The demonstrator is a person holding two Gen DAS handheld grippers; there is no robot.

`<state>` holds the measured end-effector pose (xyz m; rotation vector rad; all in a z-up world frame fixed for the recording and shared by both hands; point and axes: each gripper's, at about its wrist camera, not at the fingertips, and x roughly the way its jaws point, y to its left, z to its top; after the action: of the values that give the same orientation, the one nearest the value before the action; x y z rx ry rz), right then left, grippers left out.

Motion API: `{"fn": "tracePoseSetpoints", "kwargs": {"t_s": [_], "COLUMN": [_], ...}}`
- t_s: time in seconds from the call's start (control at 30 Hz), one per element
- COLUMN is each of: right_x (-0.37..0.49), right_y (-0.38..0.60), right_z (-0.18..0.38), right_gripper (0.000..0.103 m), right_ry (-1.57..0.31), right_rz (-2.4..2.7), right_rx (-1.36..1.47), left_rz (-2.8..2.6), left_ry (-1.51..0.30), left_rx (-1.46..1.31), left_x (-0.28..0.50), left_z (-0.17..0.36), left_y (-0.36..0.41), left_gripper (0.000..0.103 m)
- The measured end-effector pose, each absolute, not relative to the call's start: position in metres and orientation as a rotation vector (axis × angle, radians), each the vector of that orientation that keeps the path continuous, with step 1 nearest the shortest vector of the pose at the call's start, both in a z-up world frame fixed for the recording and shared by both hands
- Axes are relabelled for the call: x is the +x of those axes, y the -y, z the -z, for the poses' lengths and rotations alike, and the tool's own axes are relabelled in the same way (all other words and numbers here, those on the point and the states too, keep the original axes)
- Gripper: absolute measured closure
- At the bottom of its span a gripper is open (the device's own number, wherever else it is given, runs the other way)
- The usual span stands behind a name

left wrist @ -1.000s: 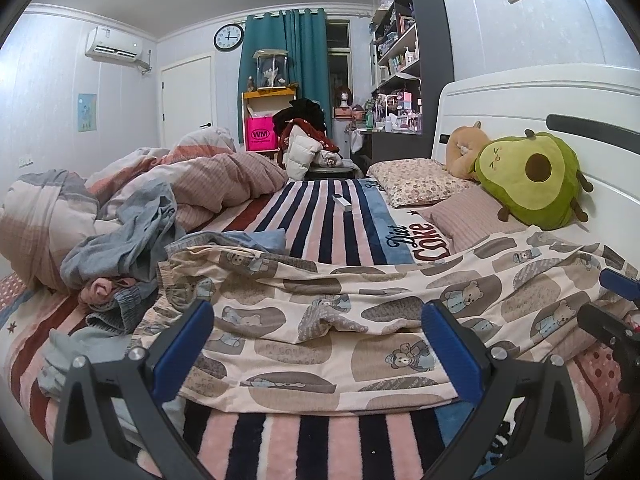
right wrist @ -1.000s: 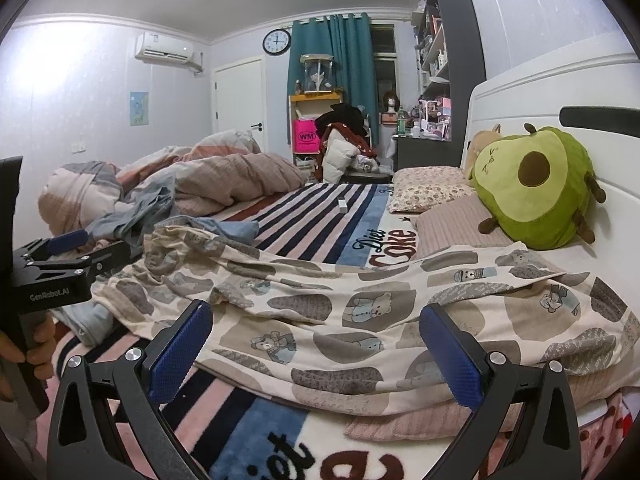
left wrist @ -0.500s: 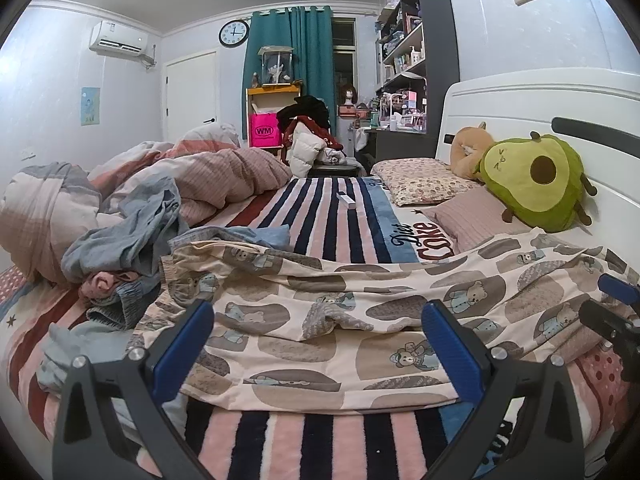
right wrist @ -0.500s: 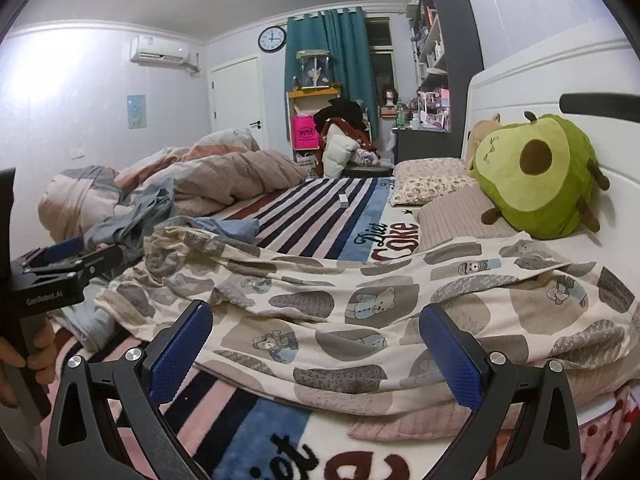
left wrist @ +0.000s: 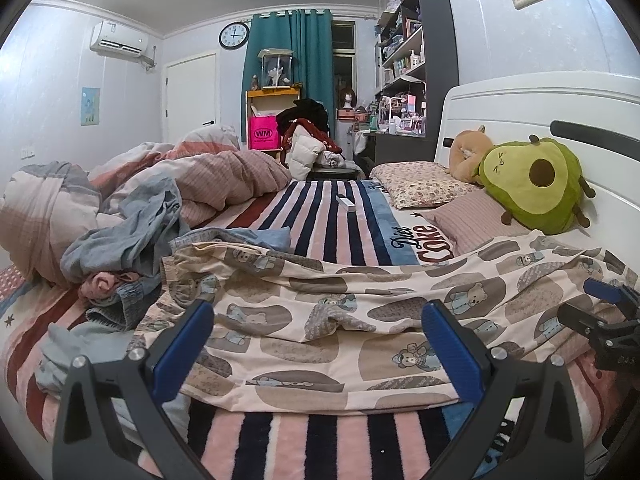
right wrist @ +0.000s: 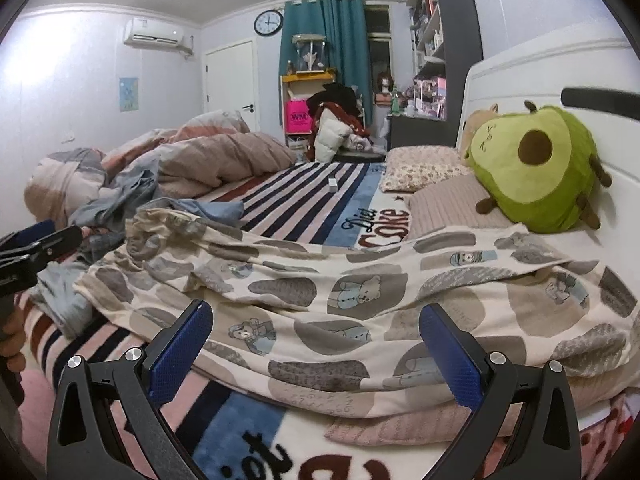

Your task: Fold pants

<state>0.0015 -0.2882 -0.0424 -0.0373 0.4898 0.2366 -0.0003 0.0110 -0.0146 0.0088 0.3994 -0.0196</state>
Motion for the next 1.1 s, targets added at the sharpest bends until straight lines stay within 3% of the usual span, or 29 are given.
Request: {"fn": "tracePoseSetpoints", "kwargs": {"t_s": [0.8, 1.1], "right_x": [-0.007, -0.012], "right_y": [0.286, 0.315], "right_z": [0.043, 0.049], "right_gripper": [0.0, 0.001], "right_ry": [-0.527, -0.527], "right_rz": [-0.215, -0.136], "right_rx": [-0.014, 0.027], "left_rz": [0.055, 0.097], "left_ry": [-0.426, -0.562], "left_rx": [-0.054, -0.163], "left_x": [0.004, 0.03], "left_z": [0.029, 0.061], "left_y": [-0.048, -0.065], "left_gripper": [0.001, 0.001]}}
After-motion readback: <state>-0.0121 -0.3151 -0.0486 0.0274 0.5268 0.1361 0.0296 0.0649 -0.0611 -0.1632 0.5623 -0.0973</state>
